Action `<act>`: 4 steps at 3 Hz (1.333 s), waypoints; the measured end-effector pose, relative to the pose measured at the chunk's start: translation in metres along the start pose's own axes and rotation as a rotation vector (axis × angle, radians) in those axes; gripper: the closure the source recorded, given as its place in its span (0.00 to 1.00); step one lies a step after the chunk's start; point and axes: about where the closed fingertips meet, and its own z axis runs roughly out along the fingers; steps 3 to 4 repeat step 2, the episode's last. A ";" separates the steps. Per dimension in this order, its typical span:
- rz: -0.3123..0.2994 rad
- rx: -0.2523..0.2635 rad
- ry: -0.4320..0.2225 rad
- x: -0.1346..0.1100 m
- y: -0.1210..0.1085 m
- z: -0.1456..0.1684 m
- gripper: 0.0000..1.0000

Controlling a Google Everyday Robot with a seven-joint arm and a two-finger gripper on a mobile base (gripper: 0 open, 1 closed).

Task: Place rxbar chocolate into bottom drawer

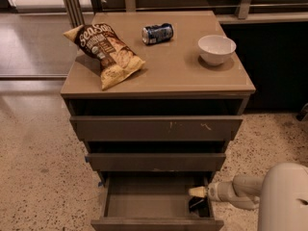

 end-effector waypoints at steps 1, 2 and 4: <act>0.000 0.000 0.000 0.000 0.000 0.000 0.00; 0.000 0.000 0.000 0.000 0.000 0.000 0.00; 0.000 0.000 0.000 0.000 0.000 0.000 0.00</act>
Offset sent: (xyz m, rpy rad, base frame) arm 0.0000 0.0000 0.0000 0.0000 0.0000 0.0000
